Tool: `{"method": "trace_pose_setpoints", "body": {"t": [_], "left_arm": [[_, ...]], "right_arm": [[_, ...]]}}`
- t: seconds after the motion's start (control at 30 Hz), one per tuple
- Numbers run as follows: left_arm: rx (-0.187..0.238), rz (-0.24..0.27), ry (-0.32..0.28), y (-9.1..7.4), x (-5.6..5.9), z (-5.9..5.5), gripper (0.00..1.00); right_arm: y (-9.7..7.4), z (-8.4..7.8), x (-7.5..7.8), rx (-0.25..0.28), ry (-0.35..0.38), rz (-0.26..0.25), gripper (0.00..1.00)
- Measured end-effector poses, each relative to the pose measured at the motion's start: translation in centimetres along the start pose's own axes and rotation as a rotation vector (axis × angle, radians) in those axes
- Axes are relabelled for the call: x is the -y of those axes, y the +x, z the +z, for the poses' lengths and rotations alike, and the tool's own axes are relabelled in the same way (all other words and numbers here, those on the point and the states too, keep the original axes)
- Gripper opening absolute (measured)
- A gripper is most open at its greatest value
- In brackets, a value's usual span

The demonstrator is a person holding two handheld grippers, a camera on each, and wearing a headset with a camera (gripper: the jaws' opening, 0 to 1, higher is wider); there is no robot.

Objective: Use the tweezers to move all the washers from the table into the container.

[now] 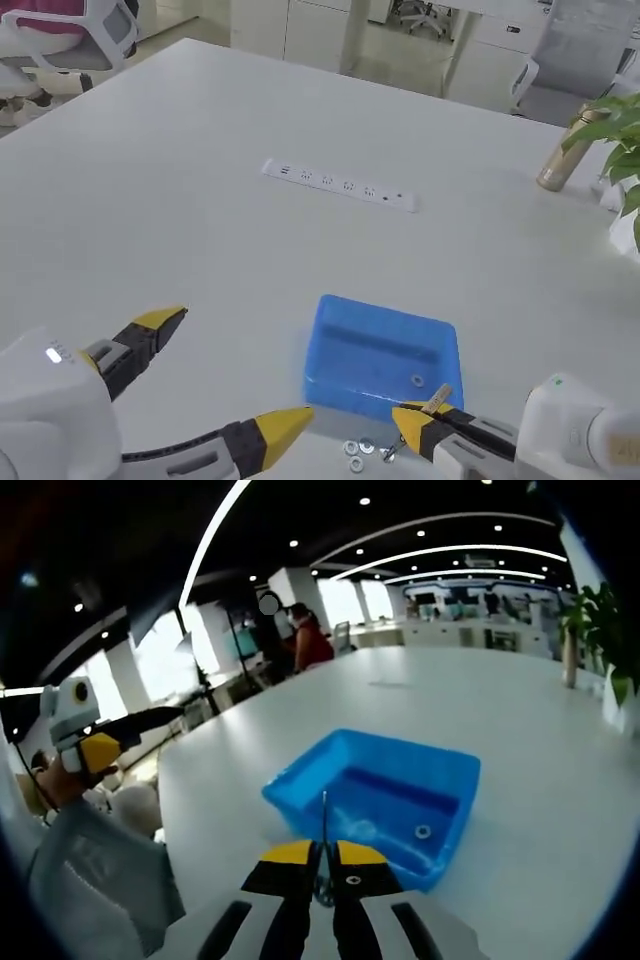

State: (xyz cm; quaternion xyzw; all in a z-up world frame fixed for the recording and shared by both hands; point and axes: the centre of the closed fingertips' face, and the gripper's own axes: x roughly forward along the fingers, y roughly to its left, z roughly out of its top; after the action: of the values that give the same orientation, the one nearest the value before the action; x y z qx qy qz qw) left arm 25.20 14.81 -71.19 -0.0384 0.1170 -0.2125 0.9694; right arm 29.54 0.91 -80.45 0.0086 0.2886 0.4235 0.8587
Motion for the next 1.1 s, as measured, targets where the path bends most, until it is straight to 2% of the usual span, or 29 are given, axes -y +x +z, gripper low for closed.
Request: {"method": "trace_pose_setpoints", "body": {"t": [0.1,0.2,0.3,0.37,0.47,0.9,1.0,1.1], "left_arm": [[-0.002,0.001,-0.001,0.0,0.0,-0.1,0.87],[0.002,-0.002,-0.003,0.0,0.0,0.0,0.87],[-0.001,-0.002,0.001,0.0,0.0,0.0,0.87],[-0.003,-0.003,0.001,0.0,0.0,-0.1,0.87],[-0.004,-0.002,0.003,0.0,0.0,-0.1,0.87],[-0.012,-0.008,0.006,0.0,0.1,-0.2,0.86],[-0.015,-0.010,0.009,0.0,0.2,-0.3,0.86],[-0.020,-0.011,0.011,0.1,0.2,-0.4,0.86]], "right_arm": [[0.1,0.2,0.0,0.014,-0.009,0.007,0.03],[0.4,-0.2,-0.2,-0.010,-0.054,0.008,0.03],[0.4,0.1,-0.5,-0.005,-0.055,0.012,0.03],[0.3,-0.1,-0.4,-0.017,-0.078,0.002,0.03],[0.1,-0.1,0.1,-0.009,-0.084,-0.006,0.03],[0.1,-0.6,1.0,0.000,-0.066,-0.018,0.03],[0.1,-0.4,0.5,0.019,-0.035,-0.002,0.03],[0.1,-0.3,0.2,0.020,-0.044,-0.005,0.03]]}}
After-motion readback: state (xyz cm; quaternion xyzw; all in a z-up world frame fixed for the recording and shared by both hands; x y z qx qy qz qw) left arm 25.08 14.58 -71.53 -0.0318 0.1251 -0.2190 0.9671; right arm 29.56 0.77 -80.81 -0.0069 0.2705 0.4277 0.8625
